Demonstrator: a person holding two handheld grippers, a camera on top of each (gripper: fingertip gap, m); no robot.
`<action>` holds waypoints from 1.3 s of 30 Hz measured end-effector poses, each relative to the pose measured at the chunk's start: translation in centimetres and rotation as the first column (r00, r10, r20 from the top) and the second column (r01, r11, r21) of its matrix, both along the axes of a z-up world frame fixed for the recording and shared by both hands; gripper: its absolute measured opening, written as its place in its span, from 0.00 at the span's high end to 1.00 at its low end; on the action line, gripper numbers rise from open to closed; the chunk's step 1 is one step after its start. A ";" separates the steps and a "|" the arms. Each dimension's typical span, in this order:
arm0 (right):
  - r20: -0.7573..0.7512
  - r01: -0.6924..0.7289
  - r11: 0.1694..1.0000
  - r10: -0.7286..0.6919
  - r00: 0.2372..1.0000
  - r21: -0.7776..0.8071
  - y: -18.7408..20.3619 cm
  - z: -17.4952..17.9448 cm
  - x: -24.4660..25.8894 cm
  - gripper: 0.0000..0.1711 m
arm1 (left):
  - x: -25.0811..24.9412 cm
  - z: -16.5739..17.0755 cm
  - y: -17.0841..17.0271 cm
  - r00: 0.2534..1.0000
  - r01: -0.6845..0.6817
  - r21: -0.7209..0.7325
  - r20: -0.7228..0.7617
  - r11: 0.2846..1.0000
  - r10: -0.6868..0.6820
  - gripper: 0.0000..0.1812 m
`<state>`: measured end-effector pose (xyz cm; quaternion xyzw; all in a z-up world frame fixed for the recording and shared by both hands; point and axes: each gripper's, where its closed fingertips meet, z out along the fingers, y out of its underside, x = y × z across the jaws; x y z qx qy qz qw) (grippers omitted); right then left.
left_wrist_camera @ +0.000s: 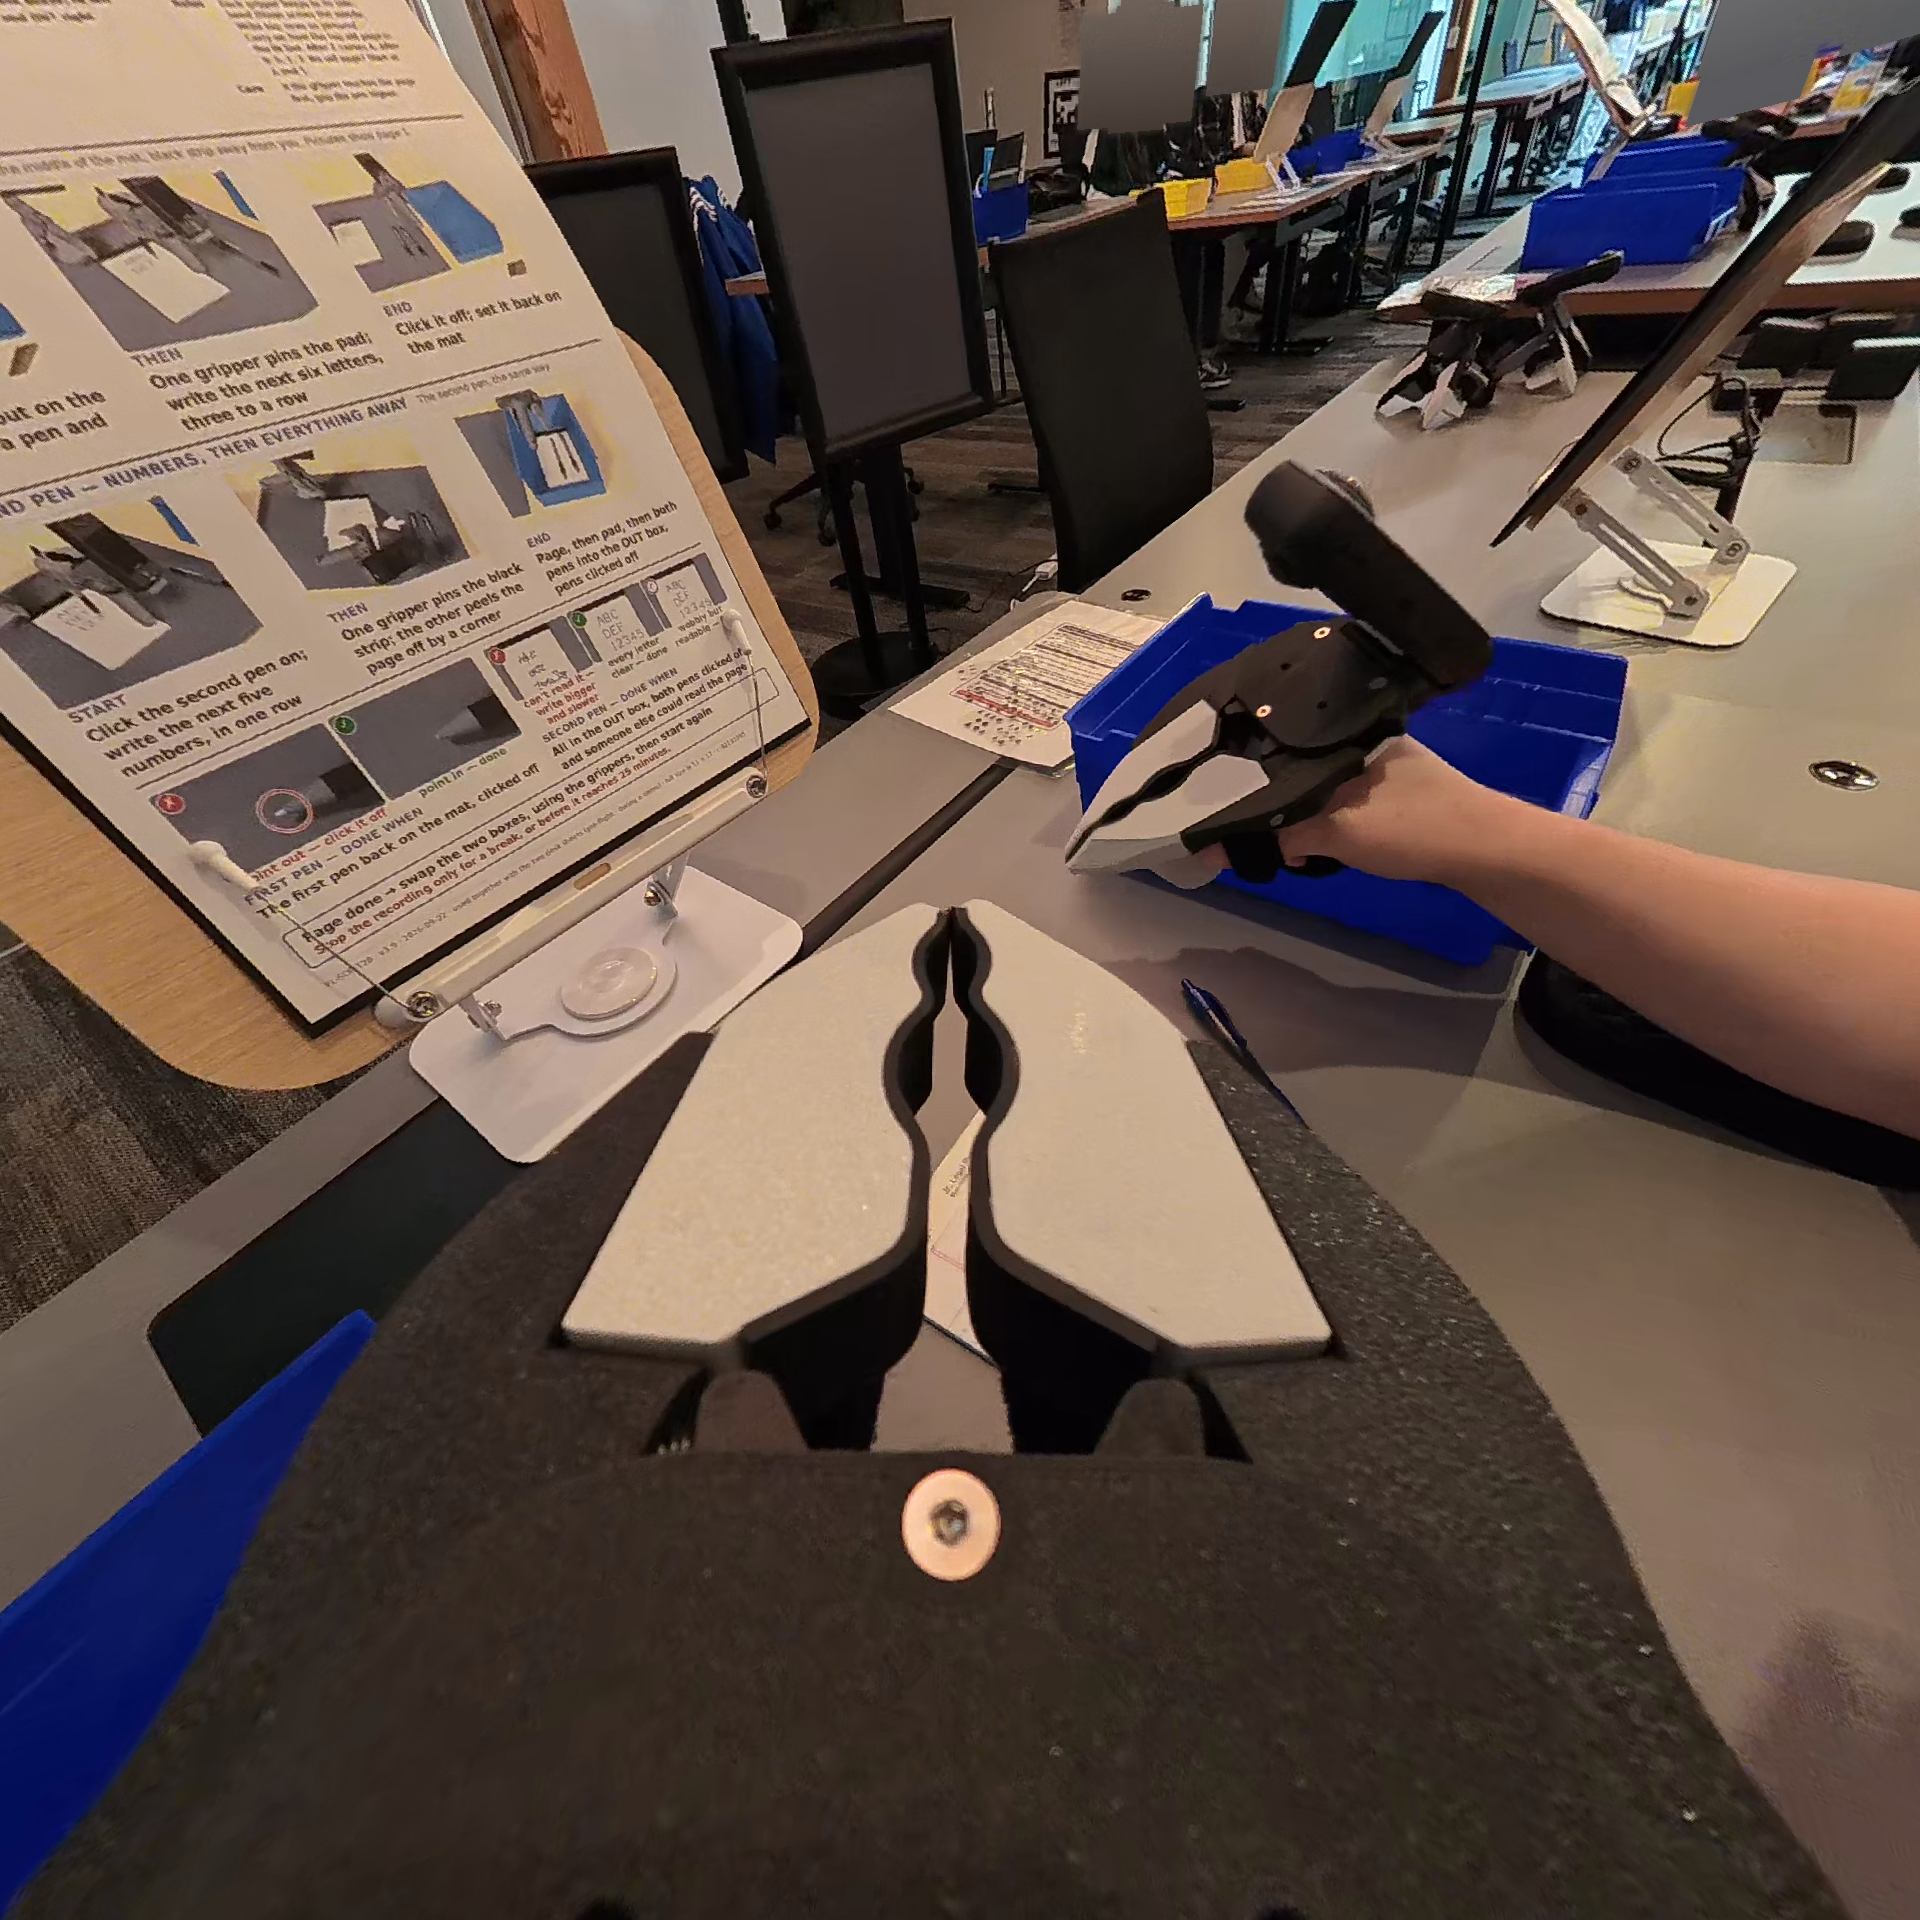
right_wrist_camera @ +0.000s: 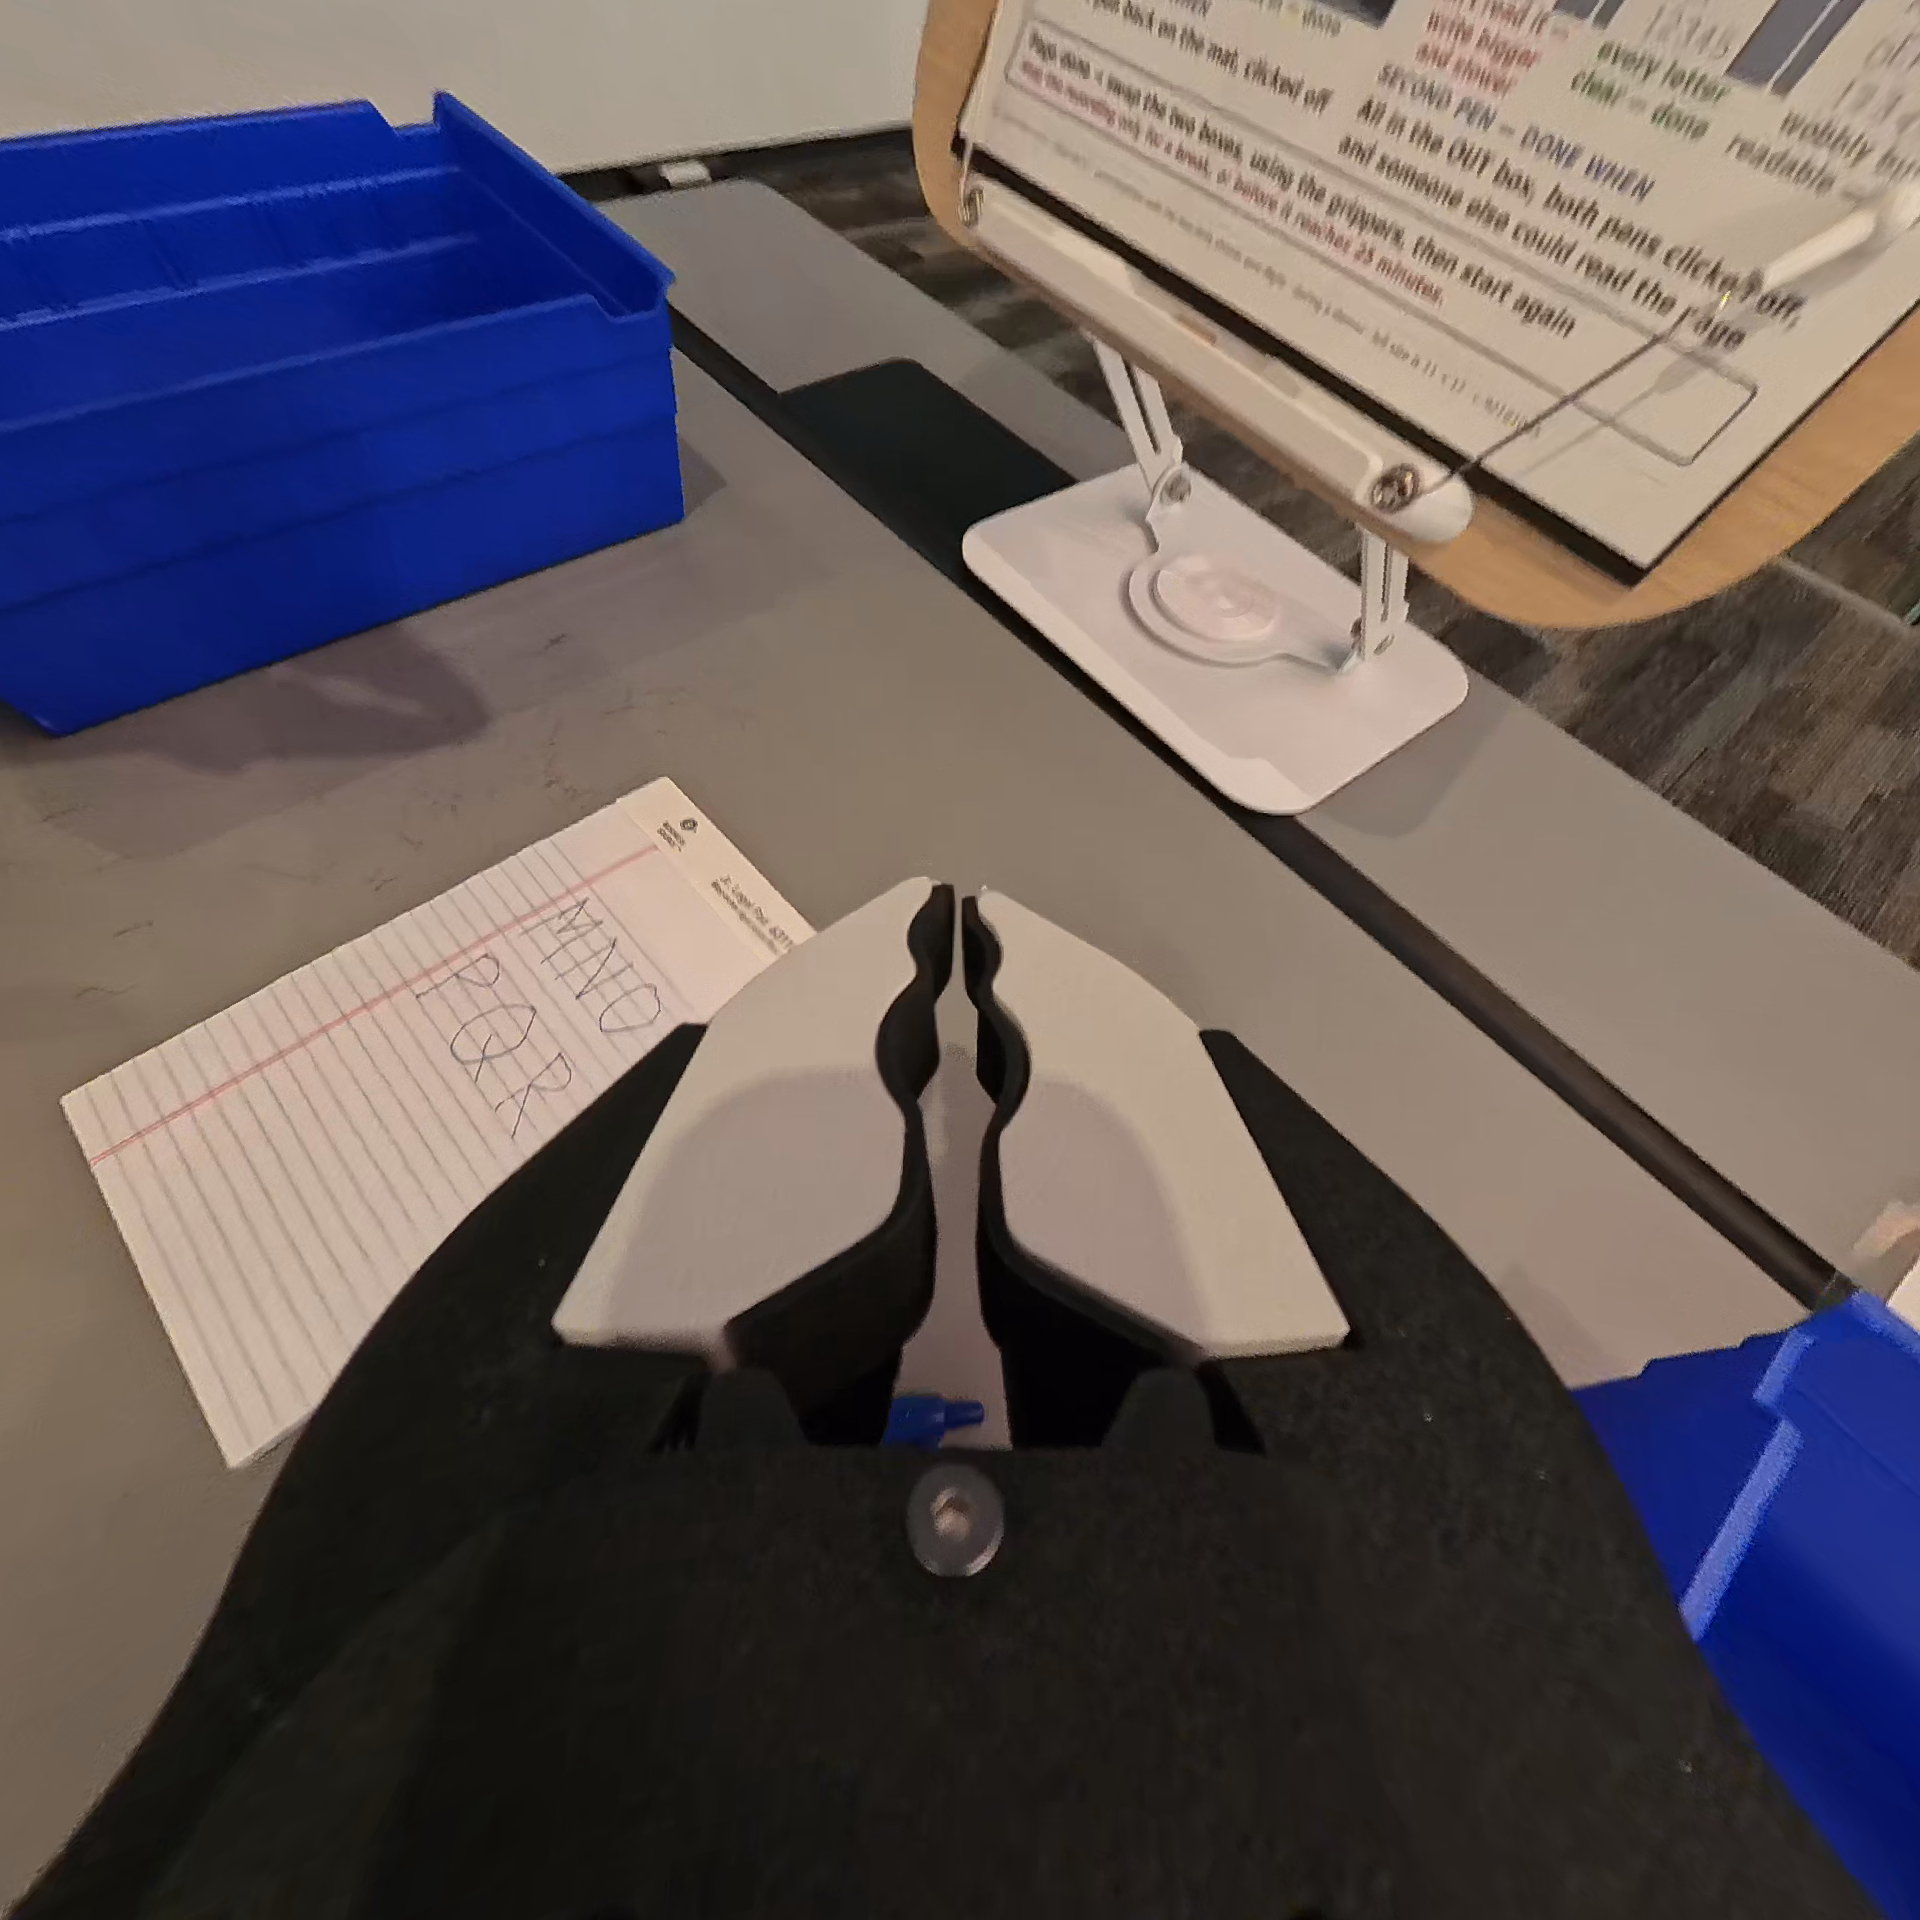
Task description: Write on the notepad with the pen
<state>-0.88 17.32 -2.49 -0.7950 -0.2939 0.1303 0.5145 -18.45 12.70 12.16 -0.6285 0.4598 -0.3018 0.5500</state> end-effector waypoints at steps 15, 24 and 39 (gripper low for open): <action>0.186 0.145 0.782 -0.038 0.982 -0.606 -5.0 -8.0 -0.1 0.90 | 0.0 0.4 -1.1 0.999 0.039 -0.001 0.004 0.999 -0.039 1.00; 0.035 0.079 0.681 -0.079 0.996 -0.728 -5.4 -10.1 -4.7 0.82 | 0.3 1.1 -2.8 0.993 0.115 -0.008 0.029 0.993 -0.115 1.00; 0.418 0.435 0.612 -0.182 0.890 -0.661 -4.2 -13.5 -3.2 0.92 | -0.6 3.5 -5.9 0.972 0.205 0.040 0.105 0.978 -0.208 1.00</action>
